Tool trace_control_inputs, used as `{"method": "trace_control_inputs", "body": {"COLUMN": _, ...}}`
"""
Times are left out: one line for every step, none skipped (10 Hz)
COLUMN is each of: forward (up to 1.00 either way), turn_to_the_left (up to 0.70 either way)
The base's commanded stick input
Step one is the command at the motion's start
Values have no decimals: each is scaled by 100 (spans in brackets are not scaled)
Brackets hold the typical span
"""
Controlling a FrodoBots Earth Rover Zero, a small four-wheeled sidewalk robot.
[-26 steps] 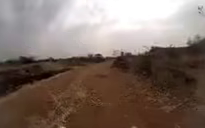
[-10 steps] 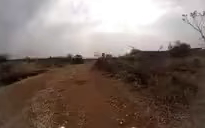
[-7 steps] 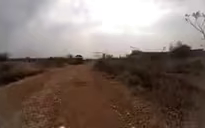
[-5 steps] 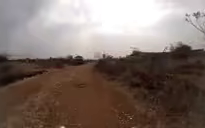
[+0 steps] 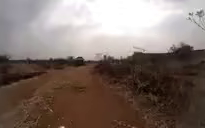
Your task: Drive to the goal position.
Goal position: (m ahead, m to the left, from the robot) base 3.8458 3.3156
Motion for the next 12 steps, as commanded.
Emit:
{"method": "trace_control_inputs", "body": {"forward": 50, "turn_to_the_left": 0}}
{"method": "trace_control_inputs", "body": {"forward": 50, "turn_to_the_left": 0}}
{"method": "trace_control_inputs", "body": {"forward": 50, "turn_to_the_left": 0}}
{"method": "trace_control_inputs", "body": {"forward": 50, "turn_to_the_left": 0}}
{"method": "trace_control_inputs", "body": {"forward": 50, "turn_to_the_left": 0}}
{"method": "trace_control_inputs", "body": {"forward": 50, "turn_to_the_left": 0}}
{"method": "trace_control_inputs", "body": {"forward": 50, "turn_to_the_left": 0}}
{"method": "trace_control_inputs", "body": {"forward": 50, "turn_to_the_left": 0}}
{"method": "trace_control_inputs", "body": {"forward": 50, "turn_to_the_left": 0}}
{"method": "trace_control_inputs", "body": {"forward": 50, "turn_to_the_left": 0}}
{"method": "trace_control_inputs", "body": {"forward": 50, "turn_to_the_left": 0}}
{"method": "trace_control_inputs", "body": {"forward": 50, "turn_to_the_left": 0}}
